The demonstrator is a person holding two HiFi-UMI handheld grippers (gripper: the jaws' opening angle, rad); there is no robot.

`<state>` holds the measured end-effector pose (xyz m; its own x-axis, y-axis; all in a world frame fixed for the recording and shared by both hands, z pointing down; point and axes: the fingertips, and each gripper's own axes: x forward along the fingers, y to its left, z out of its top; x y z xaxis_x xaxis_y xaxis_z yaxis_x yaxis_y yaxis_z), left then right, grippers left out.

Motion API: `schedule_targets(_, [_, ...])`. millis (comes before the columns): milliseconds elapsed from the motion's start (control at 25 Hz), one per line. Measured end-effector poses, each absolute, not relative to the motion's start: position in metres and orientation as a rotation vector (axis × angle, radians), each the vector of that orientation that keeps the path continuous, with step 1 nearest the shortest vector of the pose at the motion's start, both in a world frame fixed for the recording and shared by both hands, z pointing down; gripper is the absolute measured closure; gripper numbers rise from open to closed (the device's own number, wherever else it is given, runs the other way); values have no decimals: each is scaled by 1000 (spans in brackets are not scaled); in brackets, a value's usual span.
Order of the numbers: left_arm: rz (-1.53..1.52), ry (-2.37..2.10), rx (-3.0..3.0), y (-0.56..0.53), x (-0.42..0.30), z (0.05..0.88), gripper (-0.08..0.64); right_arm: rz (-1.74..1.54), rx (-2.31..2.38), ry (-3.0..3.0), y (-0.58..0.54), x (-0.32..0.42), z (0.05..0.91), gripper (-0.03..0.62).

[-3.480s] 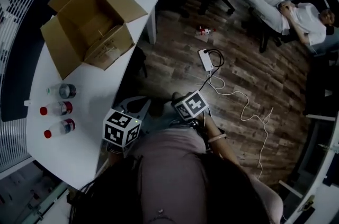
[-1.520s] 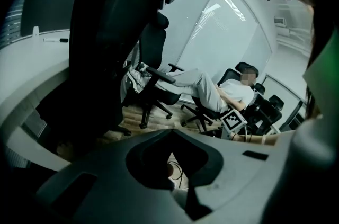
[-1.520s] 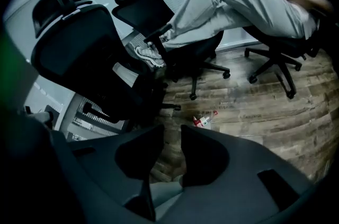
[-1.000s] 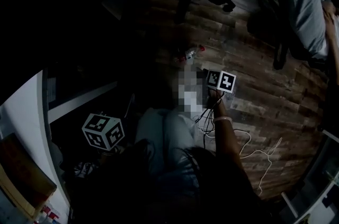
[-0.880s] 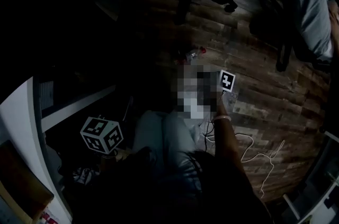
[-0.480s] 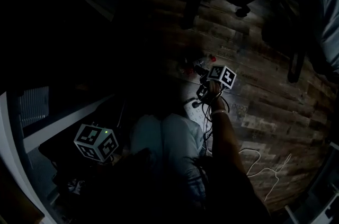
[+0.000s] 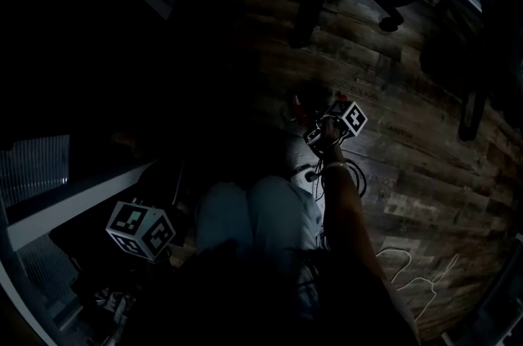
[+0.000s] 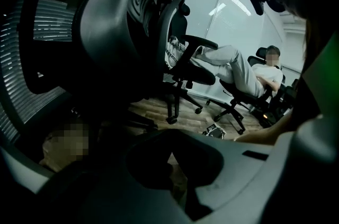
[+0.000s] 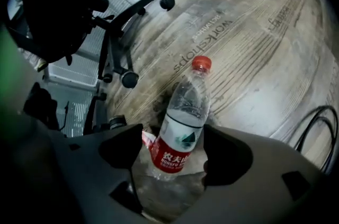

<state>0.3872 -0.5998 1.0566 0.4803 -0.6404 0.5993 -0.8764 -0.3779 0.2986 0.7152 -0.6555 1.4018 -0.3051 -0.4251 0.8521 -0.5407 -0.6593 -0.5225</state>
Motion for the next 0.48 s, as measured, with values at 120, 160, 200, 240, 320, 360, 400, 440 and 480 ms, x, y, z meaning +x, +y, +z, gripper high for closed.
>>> schedule_targets(120, [523,-1266,2125,-594,380,1066,554,2104,1859,-1169,-658,721,1415,249])
schedule_targets(160, [519,-1275,2118,-593,377,1068,554,2090,1885,-1136,-659,723,1418,248])
schedule_targets(200, [516,-1286,2110,-592,374,1069,554,2081,1912,-1099,-659,724,1421,248])
schedule_targets(240, [513,-1299,2102,-591,371,1070,554,2078,1937,-1060,-659,725,1424,248])
schedule_targets(320, [511,-1326,2085,-590,364,1070,554,2081,1964,-994,-656,723,1432,249])
schedule_targets(360, [514,-1340,2074,-590,361,1069,554,2080,1968,-968,-655,722,1436,247])
schedule_targets(400, [517,-1353,2066,-591,357,1069,554,2072,1969,-941,-653,720,1441,247])
schedule_targets(440, [516,-1367,2065,-591,352,1070,554,2057,1971,-909,-649,719,1445,247])
schedule_targets(480, [514,-1380,2069,-591,347,1072,554,2030,1978,-873,-645,719,1449,247])
